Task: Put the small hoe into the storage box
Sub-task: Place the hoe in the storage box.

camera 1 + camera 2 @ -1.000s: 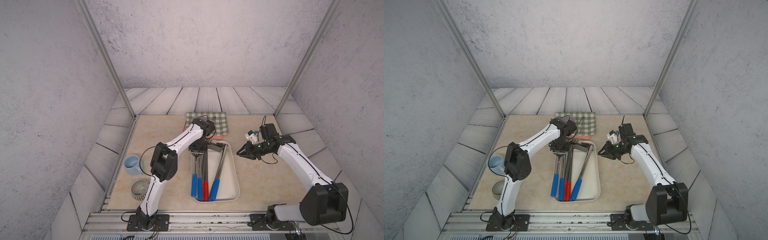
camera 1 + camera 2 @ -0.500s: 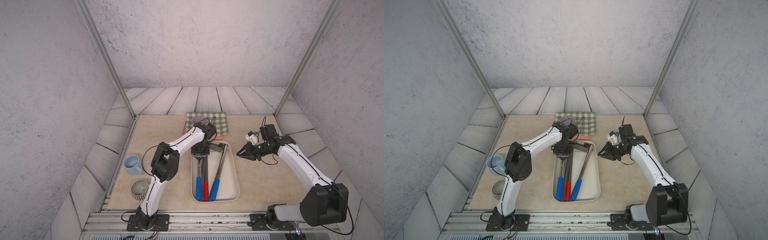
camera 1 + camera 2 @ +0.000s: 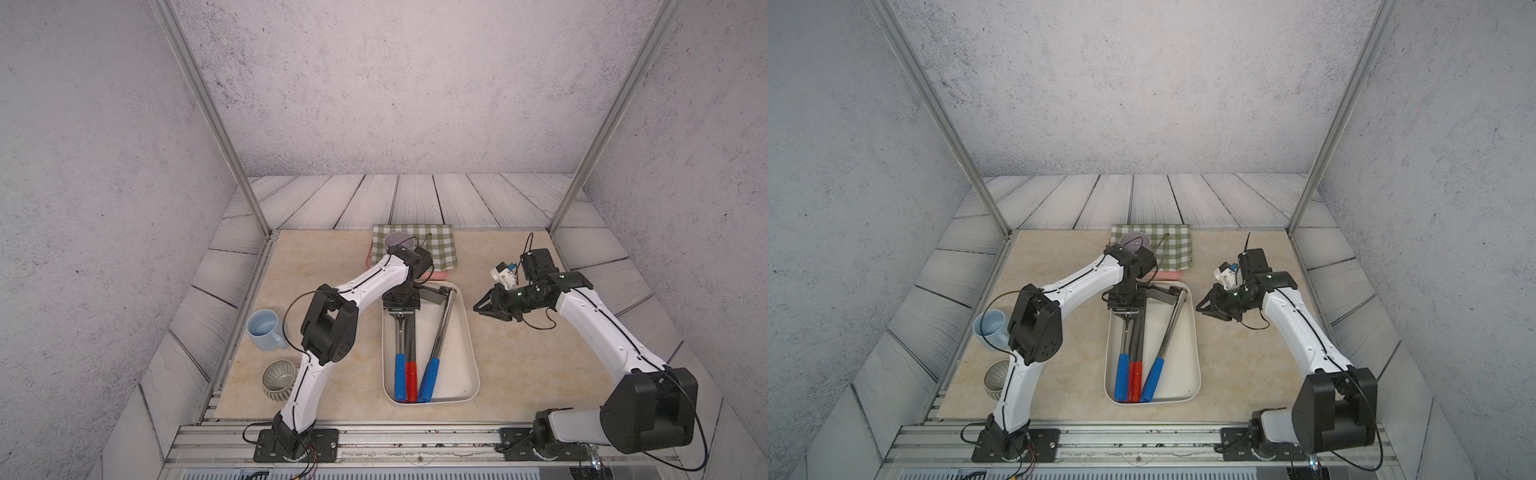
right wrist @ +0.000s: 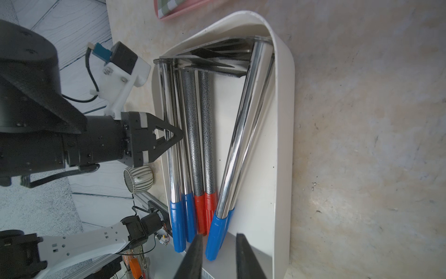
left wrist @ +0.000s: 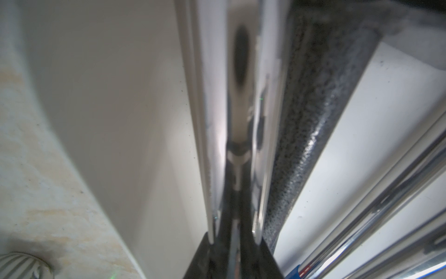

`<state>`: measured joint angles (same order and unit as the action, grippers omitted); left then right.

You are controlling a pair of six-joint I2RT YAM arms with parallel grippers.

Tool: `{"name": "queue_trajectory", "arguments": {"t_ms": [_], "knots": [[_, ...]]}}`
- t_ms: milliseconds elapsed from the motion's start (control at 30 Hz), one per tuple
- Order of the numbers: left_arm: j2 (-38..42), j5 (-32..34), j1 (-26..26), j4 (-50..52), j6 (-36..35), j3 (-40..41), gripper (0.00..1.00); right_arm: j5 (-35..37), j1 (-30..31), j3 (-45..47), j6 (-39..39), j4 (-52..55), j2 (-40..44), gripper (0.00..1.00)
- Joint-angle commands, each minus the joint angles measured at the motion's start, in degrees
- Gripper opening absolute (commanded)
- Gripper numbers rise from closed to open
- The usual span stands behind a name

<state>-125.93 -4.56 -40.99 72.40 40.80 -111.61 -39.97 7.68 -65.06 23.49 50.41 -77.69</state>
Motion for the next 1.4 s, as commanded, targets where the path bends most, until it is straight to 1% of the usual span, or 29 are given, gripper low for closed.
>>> {"name": "queue_trajectory", "arguments": {"t_ms": [0,100,267,467,600,867,1267,1367], "knots": [[2.18,-1.54,0.26,-5.20,2.22,-0.25,0.08,-0.64,-0.16,0.19,-0.36,0.46,0.87,0.26],[2.35,-1.93,0.30,-5.19,2.66,-0.67,0.10,-0.55,-0.19,0.19,-0.36,0.50,0.96,0.26],[3.30,-1.80,0.30,-4.85,3.04,-0.73,0.22,-0.46,-0.21,0.51,-0.45,0.49,1.05,0.26],[4.70,-1.56,0.30,-4.59,3.15,-0.70,0.31,-0.47,-0.21,0.81,-0.30,0.32,1.14,0.26],[4.99,-1.81,0.30,-4.74,3.15,-0.71,0.33,-0.56,-0.20,0.87,-0.29,0.26,1.13,0.26],[4.15,-3.46,0.21,-6.03,3.48,0.41,0.34,-0.51,-0.21,1.16,-0.28,0.12,1.23,0.26],[4.17,-6.96,0.04,-9.72,4.93,5.54,0.32,-0.71,-0.21,1.59,-0.10,-0.30,1.12,0.26],[5.18,-7.65,-0.18,-11.45,5.75,7.22,0.28,-0.66,-0.21,1.67,-0.08,-0.23,1.16,0.26]]}}
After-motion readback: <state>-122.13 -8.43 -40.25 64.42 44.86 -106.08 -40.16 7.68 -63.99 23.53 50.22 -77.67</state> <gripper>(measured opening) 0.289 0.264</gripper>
